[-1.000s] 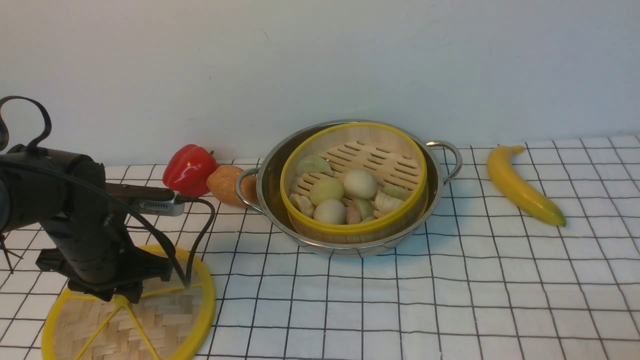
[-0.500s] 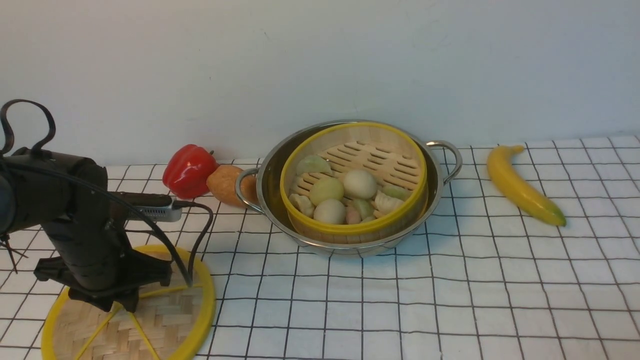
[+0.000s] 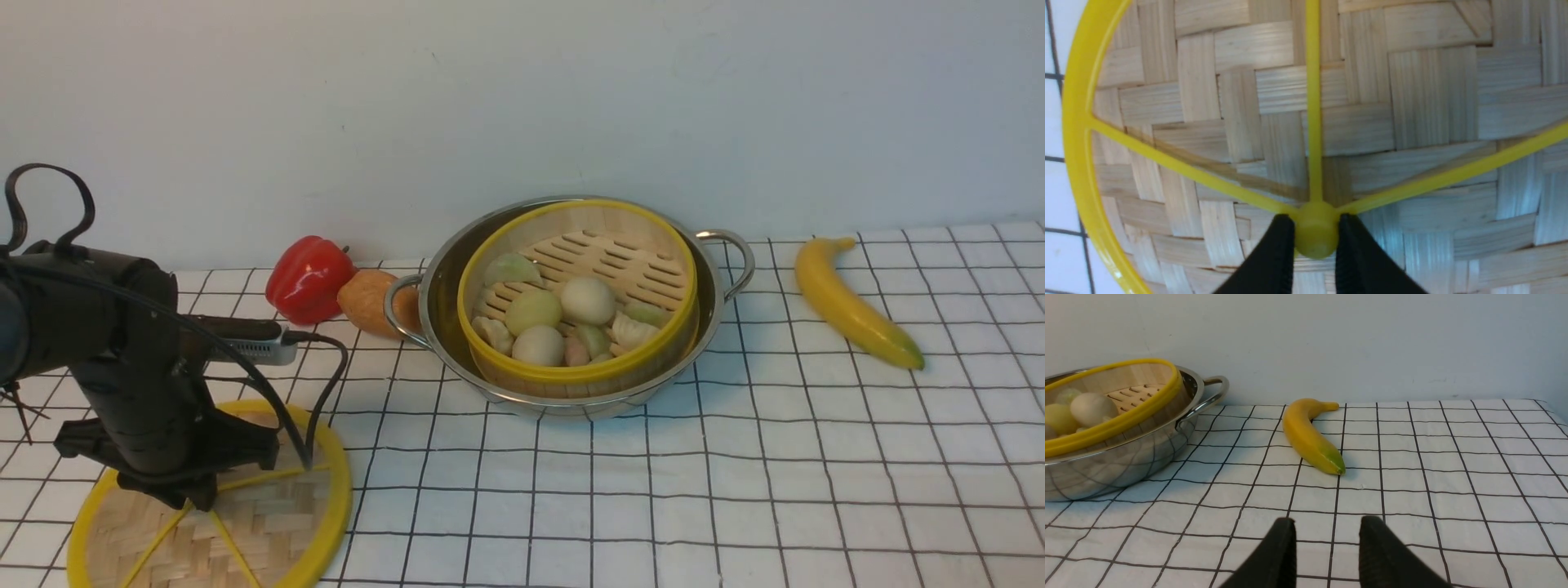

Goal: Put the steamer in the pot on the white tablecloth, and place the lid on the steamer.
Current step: 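Grasp the bamboo steamer lid lying on the table by its centre knob, then place the yellow bamboo steamer lid onto the steamer in the pot with the left gripper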

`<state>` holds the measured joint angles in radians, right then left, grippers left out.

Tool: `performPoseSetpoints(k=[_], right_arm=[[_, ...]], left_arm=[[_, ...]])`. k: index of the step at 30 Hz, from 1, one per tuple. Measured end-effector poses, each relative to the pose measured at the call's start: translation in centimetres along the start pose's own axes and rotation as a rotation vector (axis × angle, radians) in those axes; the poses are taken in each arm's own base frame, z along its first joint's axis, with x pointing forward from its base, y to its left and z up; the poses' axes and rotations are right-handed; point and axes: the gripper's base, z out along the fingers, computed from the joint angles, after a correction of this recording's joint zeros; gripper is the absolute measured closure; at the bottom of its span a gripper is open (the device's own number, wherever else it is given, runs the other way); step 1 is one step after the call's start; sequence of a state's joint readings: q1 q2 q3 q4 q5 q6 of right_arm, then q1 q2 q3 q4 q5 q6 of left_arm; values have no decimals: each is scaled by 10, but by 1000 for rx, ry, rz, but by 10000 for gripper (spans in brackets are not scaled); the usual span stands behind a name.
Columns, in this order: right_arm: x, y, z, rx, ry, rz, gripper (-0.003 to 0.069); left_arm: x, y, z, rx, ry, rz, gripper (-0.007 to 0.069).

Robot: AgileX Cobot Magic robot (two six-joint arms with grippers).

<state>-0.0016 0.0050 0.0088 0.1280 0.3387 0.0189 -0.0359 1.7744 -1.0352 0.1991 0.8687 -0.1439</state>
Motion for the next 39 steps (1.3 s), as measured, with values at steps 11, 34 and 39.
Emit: performPoseSetpoints(k=[11,34,39], right_arm=[[0,0,0,0,0,0,419],[0,0,0,0,0,25,419],[0,0,0,0,0,26,419]], left_arm=[[-10,16,-56,-83,87,207,504],[-81,-20,-207,393,-616,665,504],[-102,-34,-181,475,-620,762,504]])
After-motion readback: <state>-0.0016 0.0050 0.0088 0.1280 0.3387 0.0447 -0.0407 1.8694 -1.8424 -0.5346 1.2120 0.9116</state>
